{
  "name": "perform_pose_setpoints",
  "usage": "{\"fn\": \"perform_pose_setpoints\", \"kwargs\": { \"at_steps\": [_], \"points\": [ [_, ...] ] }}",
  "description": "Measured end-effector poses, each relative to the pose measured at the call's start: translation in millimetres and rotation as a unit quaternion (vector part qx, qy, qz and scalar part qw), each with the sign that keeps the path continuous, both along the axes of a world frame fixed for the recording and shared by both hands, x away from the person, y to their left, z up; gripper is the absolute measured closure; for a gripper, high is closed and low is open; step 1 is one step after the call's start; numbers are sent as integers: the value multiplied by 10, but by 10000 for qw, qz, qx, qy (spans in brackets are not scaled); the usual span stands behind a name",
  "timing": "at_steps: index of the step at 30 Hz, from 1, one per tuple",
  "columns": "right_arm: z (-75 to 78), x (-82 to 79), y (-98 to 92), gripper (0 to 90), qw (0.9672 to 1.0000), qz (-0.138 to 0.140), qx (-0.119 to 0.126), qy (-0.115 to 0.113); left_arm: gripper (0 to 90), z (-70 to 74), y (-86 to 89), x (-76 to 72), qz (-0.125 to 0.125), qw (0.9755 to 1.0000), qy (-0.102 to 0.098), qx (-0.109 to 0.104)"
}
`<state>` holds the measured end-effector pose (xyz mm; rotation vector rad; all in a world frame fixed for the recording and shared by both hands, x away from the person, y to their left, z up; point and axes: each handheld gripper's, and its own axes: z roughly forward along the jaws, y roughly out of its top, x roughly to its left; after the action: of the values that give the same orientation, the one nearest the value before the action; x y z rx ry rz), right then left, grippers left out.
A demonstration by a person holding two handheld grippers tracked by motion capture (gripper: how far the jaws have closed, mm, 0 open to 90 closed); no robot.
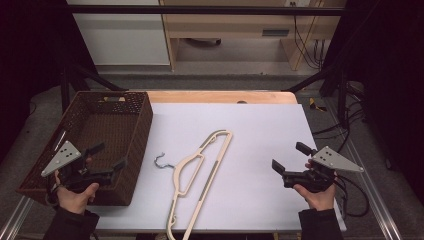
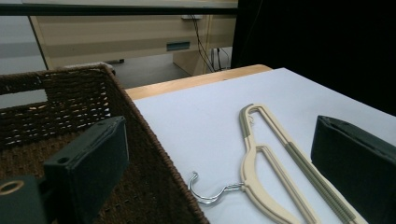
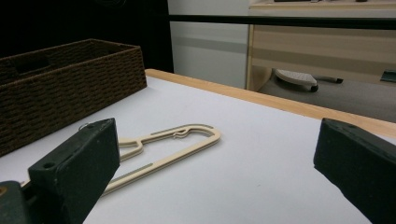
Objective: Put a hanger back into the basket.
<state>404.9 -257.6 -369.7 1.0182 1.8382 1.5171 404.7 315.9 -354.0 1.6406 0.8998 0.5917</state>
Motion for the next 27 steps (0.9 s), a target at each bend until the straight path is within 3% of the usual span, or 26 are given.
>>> {"fn": "perform_pose_setpoints", "kwargs": {
  "at_steps": [10,17,24,26,27],
  "points": [
    [3,7,28,10,10000,11,-46,35,77,42,-290,-91,-273,9995,-73,122],
    [22,0,91,10,9999,68,-60,63,115,-6,-569,-128,-449,9984,131,322],
    [8,13,147,12,9997,168,-157,94,188,-232,-932,-96,-668,9919,607,893],
    [8,14,151,14,9996,167,-174,113,211,-328,-1036,-82,-727,9890,805,1009],
    [8,14,151,14,9996,167,-174,113,218,-328,-1036,-82,-727,9890,805,1009]
  ]
}}
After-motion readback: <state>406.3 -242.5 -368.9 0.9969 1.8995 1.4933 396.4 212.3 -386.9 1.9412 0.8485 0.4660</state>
